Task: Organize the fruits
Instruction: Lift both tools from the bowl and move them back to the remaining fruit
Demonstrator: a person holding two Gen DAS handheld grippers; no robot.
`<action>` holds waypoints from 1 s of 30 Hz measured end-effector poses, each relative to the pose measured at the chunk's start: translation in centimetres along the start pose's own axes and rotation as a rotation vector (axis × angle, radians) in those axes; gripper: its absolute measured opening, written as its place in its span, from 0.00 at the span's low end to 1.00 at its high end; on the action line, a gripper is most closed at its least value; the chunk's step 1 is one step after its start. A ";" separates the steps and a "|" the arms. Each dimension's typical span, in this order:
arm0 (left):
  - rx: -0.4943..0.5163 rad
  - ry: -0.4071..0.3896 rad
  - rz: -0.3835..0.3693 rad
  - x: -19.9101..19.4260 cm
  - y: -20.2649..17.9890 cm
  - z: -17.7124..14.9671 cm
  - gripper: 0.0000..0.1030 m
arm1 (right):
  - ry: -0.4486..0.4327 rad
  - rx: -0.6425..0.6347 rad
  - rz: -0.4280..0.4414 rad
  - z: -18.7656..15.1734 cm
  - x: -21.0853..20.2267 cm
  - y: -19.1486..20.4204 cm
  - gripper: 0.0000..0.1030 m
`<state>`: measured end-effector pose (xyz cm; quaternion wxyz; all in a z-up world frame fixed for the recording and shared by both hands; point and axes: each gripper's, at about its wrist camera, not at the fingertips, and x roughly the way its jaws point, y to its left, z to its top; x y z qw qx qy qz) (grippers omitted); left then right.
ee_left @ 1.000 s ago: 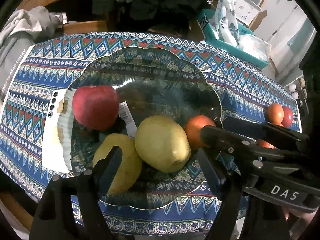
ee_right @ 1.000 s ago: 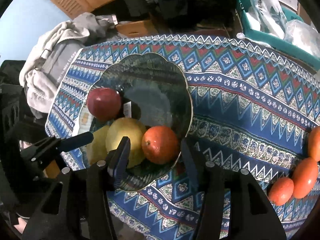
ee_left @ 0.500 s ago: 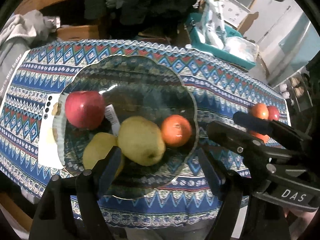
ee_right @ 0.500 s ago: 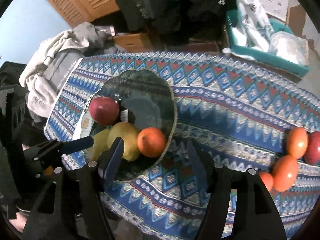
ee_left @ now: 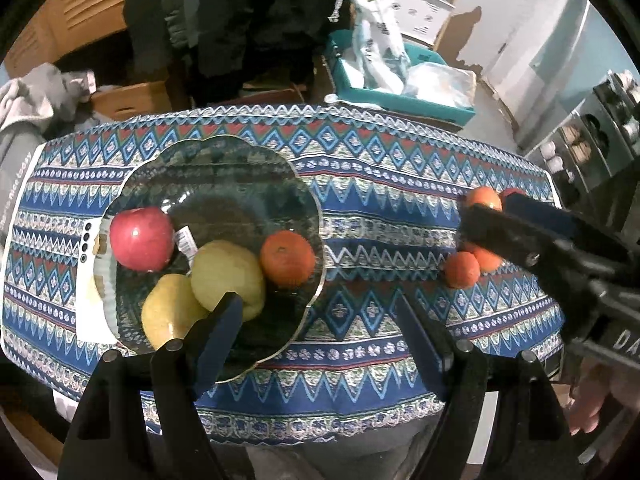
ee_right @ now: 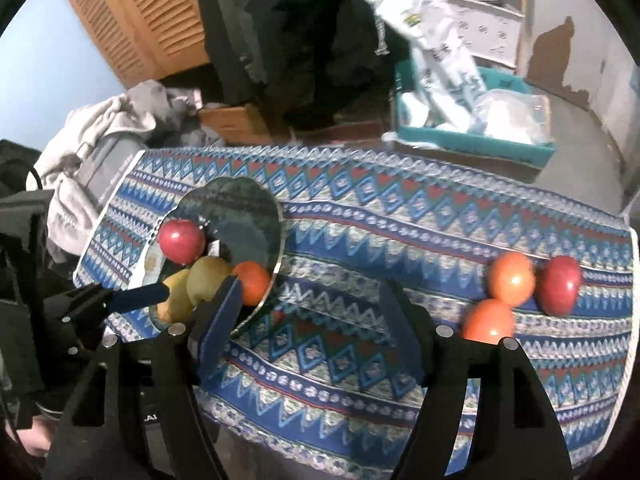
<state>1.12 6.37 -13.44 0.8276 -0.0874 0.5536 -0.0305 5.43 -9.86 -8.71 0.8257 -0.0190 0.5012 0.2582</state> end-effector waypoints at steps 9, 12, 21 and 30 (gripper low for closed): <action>0.078 0.002 0.006 0.0 -3.5 -0.5 0.78 | -0.033 0.021 -0.084 -1.1 -3.4 -3.7 0.74; 0.105 -0.003 0.011 -0.1 -4.6 -0.5 0.78 | -0.029 0.017 -0.124 -1.9 -4.0 -5.1 0.75; 0.142 -0.002 0.033 0.5 -6.7 -0.2 0.78 | 0.022 0.060 -0.172 -4.1 -3.8 -9.6 0.77; 0.164 0.012 0.068 3.0 -7.4 0.4 0.84 | 0.110 0.147 -0.167 -5.5 0.1 -13.6 0.77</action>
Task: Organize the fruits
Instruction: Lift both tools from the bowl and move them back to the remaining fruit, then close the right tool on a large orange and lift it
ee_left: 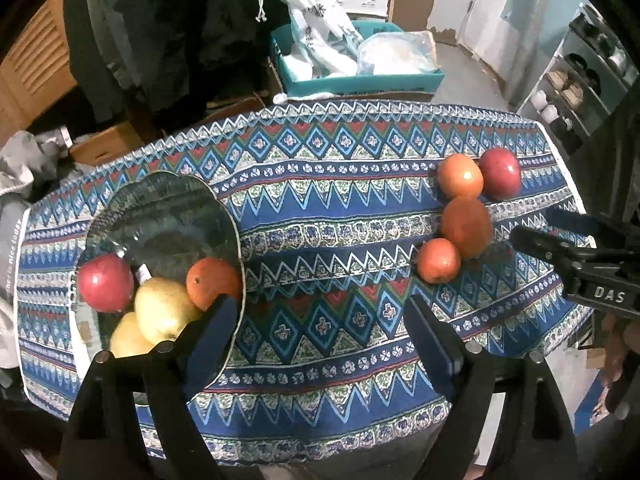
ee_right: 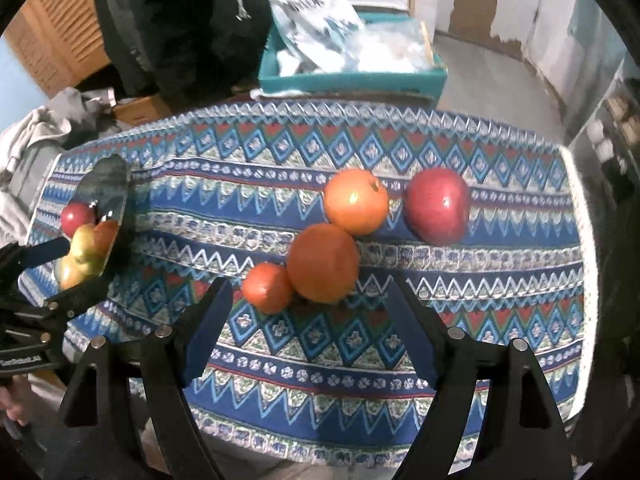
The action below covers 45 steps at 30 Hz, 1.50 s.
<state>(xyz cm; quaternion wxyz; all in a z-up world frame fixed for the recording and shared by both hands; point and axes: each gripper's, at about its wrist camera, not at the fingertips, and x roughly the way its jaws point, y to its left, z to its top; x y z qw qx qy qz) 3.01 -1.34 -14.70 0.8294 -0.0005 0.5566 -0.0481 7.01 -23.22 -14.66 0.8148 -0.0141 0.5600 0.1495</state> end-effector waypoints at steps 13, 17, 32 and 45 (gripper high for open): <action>-0.030 0.011 0.010 4.1 0.2 1.9 0.84 | 0.076 0.063 0.043 1.3 5.9 -1.3 0.77; -0.044 0.037 0.008 5.5 0.2 2.5 0.84 | 0.095 0.056 0.042 1.5 7.3 -1.2 0.77; -0.073 0.077 -0.047 7.4 -1.3 3.2 0.84 | 0.088 0.071 0.071 0.4 8.8 -2.3 0.62; 0.010 0.082 -0.134 7.9 -7.8 3.6 0.84 | -0.006 0.138 -0.008 -2.4 2.9 -6.8 0.62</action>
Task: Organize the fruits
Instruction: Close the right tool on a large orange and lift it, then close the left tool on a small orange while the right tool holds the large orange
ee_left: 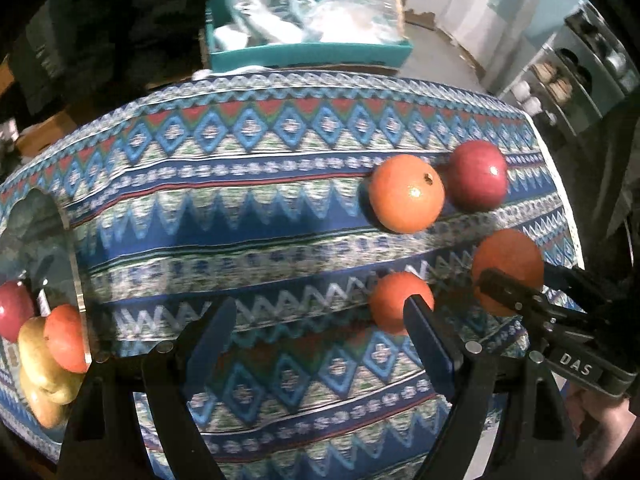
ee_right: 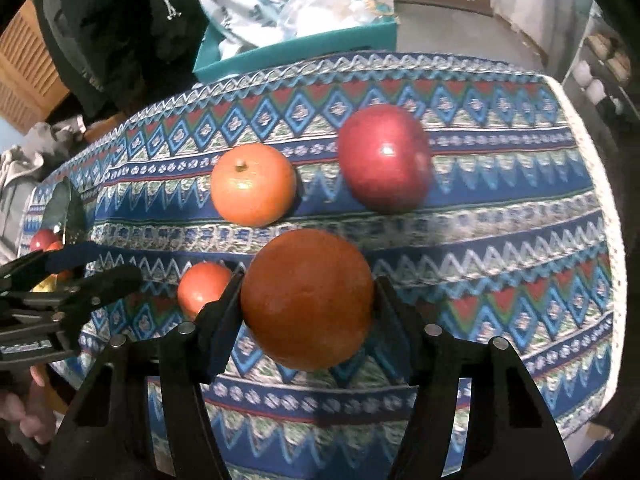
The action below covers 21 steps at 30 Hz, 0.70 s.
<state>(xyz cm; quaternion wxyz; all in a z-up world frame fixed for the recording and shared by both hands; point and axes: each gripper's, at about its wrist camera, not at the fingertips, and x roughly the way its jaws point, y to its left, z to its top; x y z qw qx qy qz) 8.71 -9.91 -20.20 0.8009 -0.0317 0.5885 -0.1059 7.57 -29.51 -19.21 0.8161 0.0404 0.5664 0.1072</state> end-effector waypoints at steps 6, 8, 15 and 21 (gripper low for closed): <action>0.032 0.014 -0.020 1.1 -2.4 0.1 0.84 | -0.014 0.040 0.002 -0.2 -0.9 -2.0 0.62; 0.033 0.024 -0.027 1.5 -3.1 0.0 0.84 | -0.014 0.055 0.003 -0.1 -0.8 -2.4 0.62; 0.008 0.043 -0.056 3.4 -4.6 0.4 0.84 | -0.031 0.076 -0.013 0.1 -1.0 -3.4 0.62; -0.028 0.069 -0.081 5.2 -5.6 1.5 0.84 | -0.035 0.121 -0.014 -0.2 -1.1 -5.3 0.62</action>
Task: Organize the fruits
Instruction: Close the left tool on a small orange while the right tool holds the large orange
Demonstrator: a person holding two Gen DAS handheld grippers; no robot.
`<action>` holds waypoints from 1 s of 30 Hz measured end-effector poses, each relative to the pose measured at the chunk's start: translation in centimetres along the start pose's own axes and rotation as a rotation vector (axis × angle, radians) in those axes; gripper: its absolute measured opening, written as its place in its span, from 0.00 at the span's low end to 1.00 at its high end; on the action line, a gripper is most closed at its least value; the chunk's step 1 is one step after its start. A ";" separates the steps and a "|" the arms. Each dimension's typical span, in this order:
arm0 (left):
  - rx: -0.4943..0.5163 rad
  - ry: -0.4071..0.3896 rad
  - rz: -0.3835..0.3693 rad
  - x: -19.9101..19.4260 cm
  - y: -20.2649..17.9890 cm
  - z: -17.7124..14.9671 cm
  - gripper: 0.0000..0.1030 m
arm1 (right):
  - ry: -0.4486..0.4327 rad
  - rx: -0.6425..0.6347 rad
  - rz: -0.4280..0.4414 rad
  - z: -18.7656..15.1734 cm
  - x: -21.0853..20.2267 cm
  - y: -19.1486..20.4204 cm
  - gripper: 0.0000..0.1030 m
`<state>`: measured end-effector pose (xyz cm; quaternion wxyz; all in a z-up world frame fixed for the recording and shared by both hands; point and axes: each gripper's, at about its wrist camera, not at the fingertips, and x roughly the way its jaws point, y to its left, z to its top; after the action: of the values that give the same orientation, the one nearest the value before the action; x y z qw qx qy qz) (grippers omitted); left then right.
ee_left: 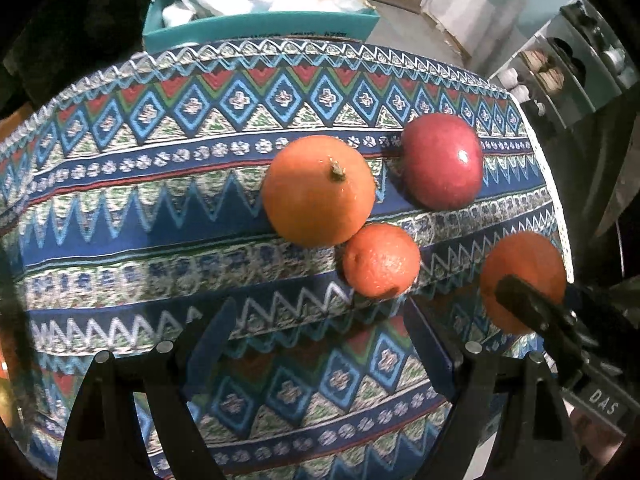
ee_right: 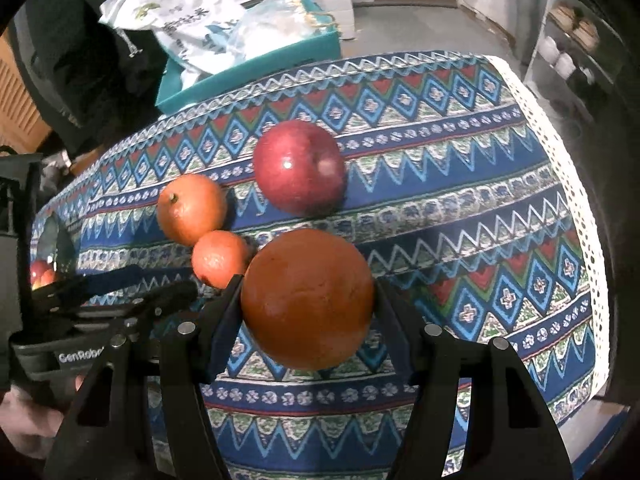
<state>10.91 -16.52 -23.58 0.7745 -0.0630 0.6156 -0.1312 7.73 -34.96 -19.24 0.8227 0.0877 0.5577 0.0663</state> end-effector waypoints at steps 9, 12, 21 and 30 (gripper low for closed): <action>-0.049 0.037 -0.037 2.2 -1.1 1.2 0.84 | -0.009 0.059 -0.008 0.5 0.1 -2.2 0.62; -0.053 0.054 -0.033 3.0 -1.5 1.2 0.84 | -0.014 0.058 -0.010 0.5 -0.1 -2.3 0.62; 0.005 0.021 -0.070 3.0 -2.8 1.2 0.45 | -0.019 0.059 -0.017 0.9 -0.3 -1.8 0.62; 0.075 -0.070 0.011 -0.9 -3.6 0.1 0.44 | -0.070 -0.028 -0.006 1.6 -1.6 1.3 0.62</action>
<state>10.36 -19.69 -21.82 0.7981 -0.0351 0.5831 -0.1477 8.55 -34.17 -16.90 0.8432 0.0766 0.5278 0.0684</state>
